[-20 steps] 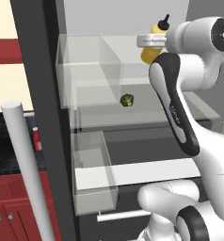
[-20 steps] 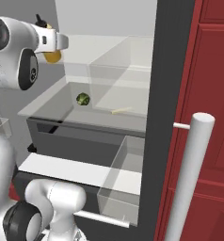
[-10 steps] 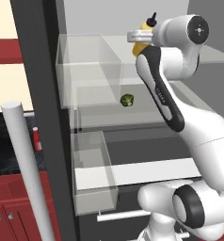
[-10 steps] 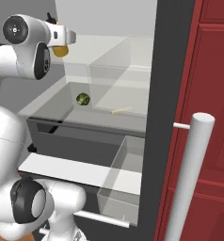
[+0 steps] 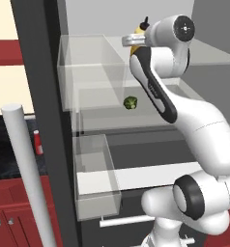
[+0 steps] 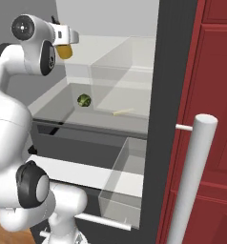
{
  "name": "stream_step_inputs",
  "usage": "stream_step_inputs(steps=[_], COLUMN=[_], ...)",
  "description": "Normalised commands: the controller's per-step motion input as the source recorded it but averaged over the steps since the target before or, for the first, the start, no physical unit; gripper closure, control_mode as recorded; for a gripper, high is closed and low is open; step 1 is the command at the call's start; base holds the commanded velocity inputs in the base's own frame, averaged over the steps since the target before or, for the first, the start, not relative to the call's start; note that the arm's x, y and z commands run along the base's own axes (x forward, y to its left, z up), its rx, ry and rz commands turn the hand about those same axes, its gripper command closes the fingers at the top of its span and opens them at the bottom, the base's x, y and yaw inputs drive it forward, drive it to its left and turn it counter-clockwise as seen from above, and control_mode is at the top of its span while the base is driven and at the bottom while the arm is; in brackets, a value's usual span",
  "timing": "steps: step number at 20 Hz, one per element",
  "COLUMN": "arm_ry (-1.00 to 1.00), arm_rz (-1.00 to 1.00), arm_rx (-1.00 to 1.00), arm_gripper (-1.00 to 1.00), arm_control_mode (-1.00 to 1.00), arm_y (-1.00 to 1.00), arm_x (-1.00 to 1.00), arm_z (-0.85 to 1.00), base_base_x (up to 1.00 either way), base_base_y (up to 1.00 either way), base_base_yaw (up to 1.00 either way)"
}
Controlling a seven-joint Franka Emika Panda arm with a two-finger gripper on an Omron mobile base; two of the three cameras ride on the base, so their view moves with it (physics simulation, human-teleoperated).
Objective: Place the ketchup and mustard from the counter to the top shelf of the fridge. If the existing items in the fridge are on the top shelf, move them to other shelves.
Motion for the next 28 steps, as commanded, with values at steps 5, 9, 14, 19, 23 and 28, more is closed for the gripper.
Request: stream_step_inputs(steps=[5, 9, 14, 19, 23, 28], arm_ry=[0.03, 0.00, 0.02, 0.04, 0.07, 0.03], arm_rz=[0.00, 0.00, 0.01, 0.00, 0.00, 0.00], arm_rx=[-0.11, 0.00, 0.03, 0.03, 0.00, 0.00], arm_gripper=[1.00, 1.00, 1.00, 1.00, 1.00, 1.00], arm_control_mode=[-1.00, -1.00, -1.00, -1.00, -1.00, -1.00], arm_y=[0.00, 0.00, -0.07, -0.02, 0.00, 0.00], arm_x=[0.07, 0.09, 0.31, 0.33, 0.36, 0.12], arm_z=[-0.27, -0.02, -0.03, -0.05, -0.05, -0.15], base_base_x=[0.00, 0.00, 0.00, 0.00, 0.00, 0.00], base_base_y=[0.00, 0.00, 0.00, 0.00, 0.00, 0.00], base_base_yaw=[0.00, 0.00, 0.00, 0.00, 0.00, 0.00])
